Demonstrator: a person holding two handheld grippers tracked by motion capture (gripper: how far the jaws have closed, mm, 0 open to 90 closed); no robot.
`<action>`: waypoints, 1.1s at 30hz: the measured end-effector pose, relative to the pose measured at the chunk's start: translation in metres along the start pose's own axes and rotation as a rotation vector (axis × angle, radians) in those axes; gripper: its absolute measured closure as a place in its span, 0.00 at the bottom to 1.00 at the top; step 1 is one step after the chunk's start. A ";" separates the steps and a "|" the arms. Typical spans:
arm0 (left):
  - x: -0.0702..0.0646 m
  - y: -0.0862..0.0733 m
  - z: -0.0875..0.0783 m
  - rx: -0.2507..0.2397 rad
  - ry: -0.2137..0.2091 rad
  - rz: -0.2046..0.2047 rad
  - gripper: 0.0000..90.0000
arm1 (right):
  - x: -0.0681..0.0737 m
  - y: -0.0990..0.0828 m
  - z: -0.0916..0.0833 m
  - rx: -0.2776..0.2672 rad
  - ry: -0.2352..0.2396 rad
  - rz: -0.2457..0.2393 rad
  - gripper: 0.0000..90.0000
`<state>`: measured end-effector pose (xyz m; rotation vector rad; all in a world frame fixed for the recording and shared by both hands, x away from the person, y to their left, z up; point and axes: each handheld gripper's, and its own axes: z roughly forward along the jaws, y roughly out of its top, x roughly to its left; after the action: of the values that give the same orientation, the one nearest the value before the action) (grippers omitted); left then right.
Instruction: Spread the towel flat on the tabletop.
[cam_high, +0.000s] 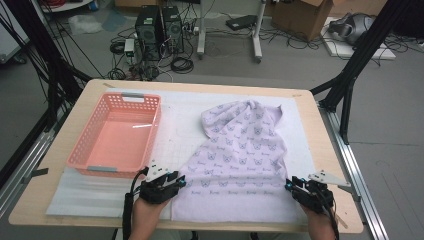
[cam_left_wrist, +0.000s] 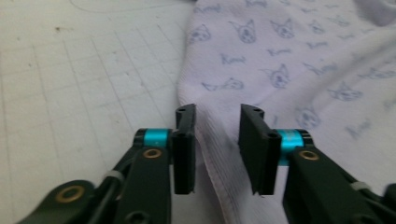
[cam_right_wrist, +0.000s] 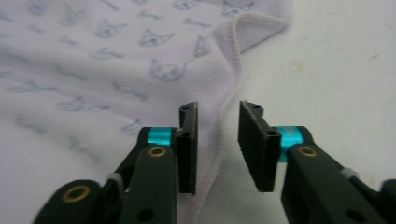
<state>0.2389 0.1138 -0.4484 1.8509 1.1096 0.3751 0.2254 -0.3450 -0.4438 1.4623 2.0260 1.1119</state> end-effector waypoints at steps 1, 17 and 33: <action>0.000 -0.002 -0.003 0.009 -0.007 0.003 0.62 | -0.001 -0.001 -0.004 -0.003 0.013 -0.002 0.65; -0.014 -0.033 -0.039 0.067 -0.100 0.022 0.96 | 0.004 -0.031 -0.043 0.142 0.082 -0.088 0.97; -0.010 -0.026 -0.046 -0.031 -0.129 0.013 0.57 | 0.005 -0.036 -0.067 0.116 0.084 -0.023 0.63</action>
<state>0.1900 0.1361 -0.4435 1.8287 0.9993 0.2752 0.1542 -0.3702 -0.4316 1.4661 2.1926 1.0791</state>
